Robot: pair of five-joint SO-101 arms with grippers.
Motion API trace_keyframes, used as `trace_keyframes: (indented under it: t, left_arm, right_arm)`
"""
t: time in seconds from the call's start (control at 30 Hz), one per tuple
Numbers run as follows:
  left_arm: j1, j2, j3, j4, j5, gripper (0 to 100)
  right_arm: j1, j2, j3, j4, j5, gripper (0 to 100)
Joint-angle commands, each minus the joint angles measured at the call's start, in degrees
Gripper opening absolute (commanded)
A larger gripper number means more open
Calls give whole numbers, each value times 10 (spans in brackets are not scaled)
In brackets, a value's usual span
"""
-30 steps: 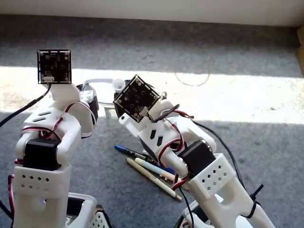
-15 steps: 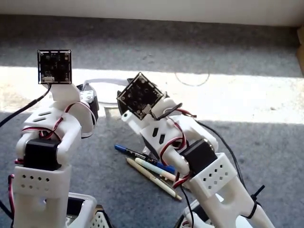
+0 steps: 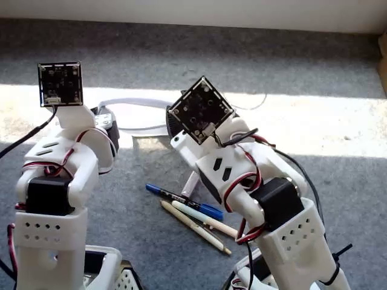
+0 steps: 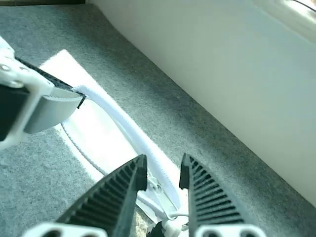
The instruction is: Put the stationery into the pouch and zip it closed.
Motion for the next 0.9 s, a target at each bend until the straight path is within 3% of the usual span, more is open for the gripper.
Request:
trace_keyframes:
  t: [0.0,0.23,0.57,0.87]
  left_arm:
    - [-10,20,13,-2,-4,11]
    - [-10,20,13,-1,-4,11]
    - [-10,20,14,-1,-4,11]
    - [-58,20,13,-3,-1,11]
  right_arm:
    - [7,-11,-34,2,2,109]
    - [7,-12,-35,57,-16,109]
    - [98,-12,-50,119,-176,109]
    - [102,-12,-49,256,-310,112]
